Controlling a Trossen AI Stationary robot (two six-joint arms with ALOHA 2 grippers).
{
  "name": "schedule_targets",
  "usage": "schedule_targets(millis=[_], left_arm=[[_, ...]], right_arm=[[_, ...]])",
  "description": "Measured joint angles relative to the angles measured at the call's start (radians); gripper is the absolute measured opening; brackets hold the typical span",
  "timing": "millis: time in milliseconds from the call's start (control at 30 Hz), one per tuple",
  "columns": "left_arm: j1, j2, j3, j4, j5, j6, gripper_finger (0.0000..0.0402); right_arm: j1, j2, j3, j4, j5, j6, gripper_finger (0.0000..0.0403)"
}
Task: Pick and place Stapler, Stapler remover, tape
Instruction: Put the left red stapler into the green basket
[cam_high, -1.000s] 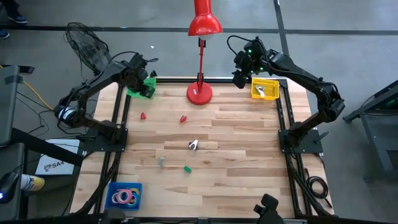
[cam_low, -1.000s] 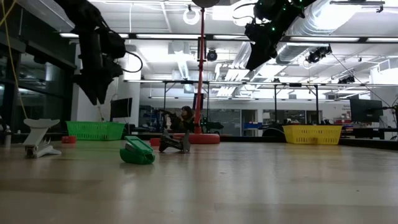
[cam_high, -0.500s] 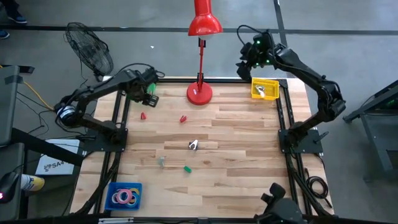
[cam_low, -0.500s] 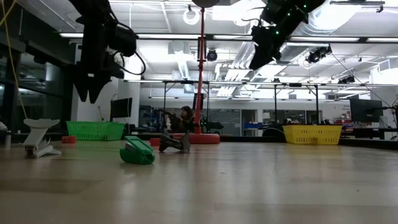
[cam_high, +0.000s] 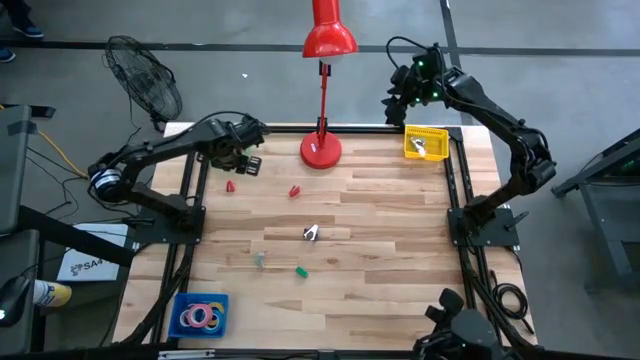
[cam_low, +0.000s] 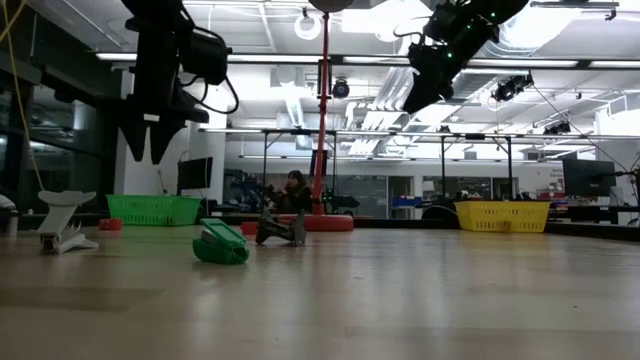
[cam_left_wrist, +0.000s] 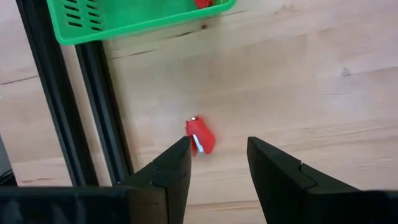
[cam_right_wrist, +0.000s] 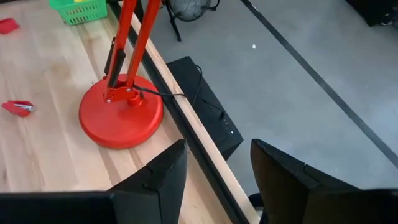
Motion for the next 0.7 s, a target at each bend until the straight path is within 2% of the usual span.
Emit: schedule_targets(millis=[300, 700], left_arm=[[-0.015, 0.092, 0.000, 0.010, 0.024, -0.018, 0.0152], [-0.015, 0.109, 0.000, 0.010, 0.035, -0.022, 0.0152]], right_arm=[[-0.006, 0.000, 0.000, -0.008, -0.004, 0.006, 0.0169], [-0.006, 0.000, 0.000, -0.026, -0.005, 0.006, 0.0168]])
